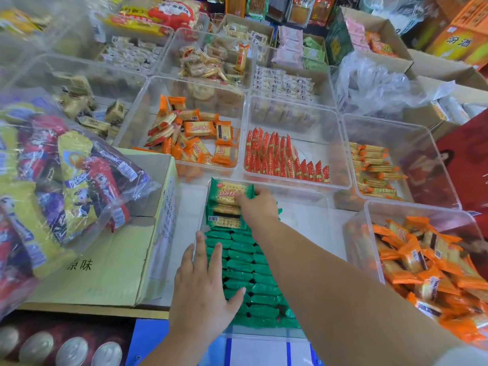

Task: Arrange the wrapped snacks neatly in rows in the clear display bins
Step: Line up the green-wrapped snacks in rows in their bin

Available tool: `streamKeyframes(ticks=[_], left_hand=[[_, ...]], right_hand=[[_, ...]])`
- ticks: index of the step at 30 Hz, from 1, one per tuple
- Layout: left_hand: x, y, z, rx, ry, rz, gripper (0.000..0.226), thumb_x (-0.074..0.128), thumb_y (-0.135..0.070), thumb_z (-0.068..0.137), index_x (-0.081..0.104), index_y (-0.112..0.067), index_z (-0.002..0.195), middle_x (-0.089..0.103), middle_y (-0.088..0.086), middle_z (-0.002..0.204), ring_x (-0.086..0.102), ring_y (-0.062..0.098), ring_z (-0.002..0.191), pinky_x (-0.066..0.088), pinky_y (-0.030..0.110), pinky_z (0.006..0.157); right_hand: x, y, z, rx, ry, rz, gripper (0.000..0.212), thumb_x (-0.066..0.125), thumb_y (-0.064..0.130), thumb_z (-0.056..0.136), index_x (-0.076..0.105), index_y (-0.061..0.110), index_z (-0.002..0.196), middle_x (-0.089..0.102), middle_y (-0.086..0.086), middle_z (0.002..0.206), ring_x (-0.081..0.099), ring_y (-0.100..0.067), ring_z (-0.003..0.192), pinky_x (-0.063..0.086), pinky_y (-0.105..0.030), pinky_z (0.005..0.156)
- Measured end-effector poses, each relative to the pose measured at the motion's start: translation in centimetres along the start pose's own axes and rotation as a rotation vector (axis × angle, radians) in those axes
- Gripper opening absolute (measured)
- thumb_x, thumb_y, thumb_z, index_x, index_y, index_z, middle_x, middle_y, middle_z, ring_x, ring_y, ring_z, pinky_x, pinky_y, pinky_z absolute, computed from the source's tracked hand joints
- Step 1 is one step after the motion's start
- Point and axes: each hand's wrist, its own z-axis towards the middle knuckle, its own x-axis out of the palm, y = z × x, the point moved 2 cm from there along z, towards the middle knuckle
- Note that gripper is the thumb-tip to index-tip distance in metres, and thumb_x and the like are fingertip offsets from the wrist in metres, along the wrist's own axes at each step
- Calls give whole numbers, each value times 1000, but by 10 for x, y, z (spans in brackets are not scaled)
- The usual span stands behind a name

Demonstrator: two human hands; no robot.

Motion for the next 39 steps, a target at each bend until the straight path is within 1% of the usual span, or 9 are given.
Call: streamKeyframes(ticks=[5,10,13,17,22,26,30,34,39], left_hand=[[1,1,0,13,16,-4,98,52,-77,80,38,-15,154,11,20,167,32,41,144,45,52,107],[0,1,0,14,8,-5,96,58,-75,77,44,-15,150,18,21,165,37,42,140,47,52,103],[0,0,1,11,7,-10,94,63,-73,75,48,-15,148,23,21,164,41,42,138,50,52,100],[1,-1,0,-2,43,-39,95,51,-73,83,30,-18,158,-1,15,168,22,38,149,36,49,115],[3,0,1,-8,50,-37,95,37,-76,86,12,-24,161,-24,10,166,5,34,152,25,44,121],[2,0,0,-3,44,-24,93,38,-75,87,15,-24,161,-22,11,166,9,35,152,25,45,121],[2,-1,0,-5,45,-7,93,31,-77,87,6,-27,162,-30,10,163,5,34,152,21,44,122],[-1,-3,0,-15,39,-17,93,38,-75,87,15,-25,161,-23,11,165,10,36,152,24,45,121],[-3,-4,-1,-10,35,-21,90,47,-72,87,24,-24,159,-14,13,167,15,37,151,28,47,120]], right_hand=[[-5,-9,-3,2,138,107,57,76,29,81,56,21,133,67,2,103,67,-18,81,56,-33,63],[-14,-22,-9,-133,200,14,59,84,19,71,48,29,117,57,8,111,61,-11,91,55,-32,75],[-11,-23,-15,-232,205,-87,72,84,20,68,42,31,126,57,12,108,61,-8,90,55,-29,73],[-10,-23,-22,-390,215,-329,76,83,26,69,52,23,138,49,3,121,56,-17,107,53,-34,89],[-48,-26,-33,-462,198,-140,59,80,23,65,57,35,117,60,12,107,62,-4,86,50,-16,64],[-111,-37,-27,-410,76,-1,53,82,20,67,56,43,107,71,14,89,69,-5,78,57,-22,63],[-155,-48,-18,-392,-56,-500,61,82,28,69,42,41,113,64,15,88,65,-5,74,59,-27,61],[-140,-52,-6,-486,0,-1030,56,78,26,72,38,28,110,59,4,97,55,-16,83,49,-30,65],[-107,-54,20,-392,117,-1145,44,73,21,85,40,18,114,60,-5,110,51,-23,90,49,-36,69]])
